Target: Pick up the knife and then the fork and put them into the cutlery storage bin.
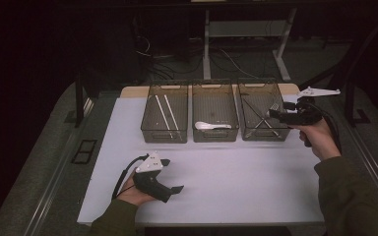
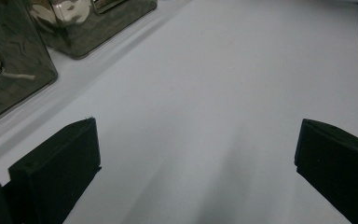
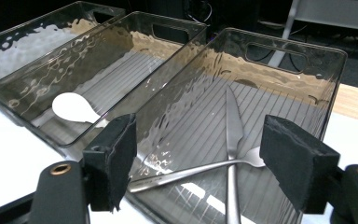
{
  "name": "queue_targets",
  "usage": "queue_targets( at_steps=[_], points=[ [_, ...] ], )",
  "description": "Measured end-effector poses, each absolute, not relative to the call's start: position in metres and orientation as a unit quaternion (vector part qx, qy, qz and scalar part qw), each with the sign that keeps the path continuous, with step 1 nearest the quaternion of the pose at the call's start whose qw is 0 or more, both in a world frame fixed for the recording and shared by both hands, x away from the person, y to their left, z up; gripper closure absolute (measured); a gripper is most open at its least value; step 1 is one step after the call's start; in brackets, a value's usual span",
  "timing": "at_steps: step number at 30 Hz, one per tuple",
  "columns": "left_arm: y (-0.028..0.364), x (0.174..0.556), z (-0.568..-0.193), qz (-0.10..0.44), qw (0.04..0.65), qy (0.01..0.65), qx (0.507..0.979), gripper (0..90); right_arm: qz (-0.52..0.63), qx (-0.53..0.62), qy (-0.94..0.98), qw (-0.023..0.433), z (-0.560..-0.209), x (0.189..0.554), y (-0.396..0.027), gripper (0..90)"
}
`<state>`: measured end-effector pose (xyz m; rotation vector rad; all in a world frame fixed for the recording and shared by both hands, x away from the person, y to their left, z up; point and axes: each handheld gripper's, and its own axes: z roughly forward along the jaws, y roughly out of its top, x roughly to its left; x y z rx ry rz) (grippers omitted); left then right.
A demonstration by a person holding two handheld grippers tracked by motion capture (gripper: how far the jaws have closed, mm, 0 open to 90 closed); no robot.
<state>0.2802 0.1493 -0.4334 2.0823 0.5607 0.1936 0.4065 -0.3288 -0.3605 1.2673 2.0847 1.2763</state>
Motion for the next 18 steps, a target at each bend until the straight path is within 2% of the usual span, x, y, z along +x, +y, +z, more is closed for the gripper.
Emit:
queue_targets(
  at_steps=[18],
  points=[
    [0.15,0.279,-0.433,0.079,0.47,0.231,0.848,0.0,0.47,0.397,0.767,0.182,-0.38,0.341,-0.307,20.3]
  ],
)
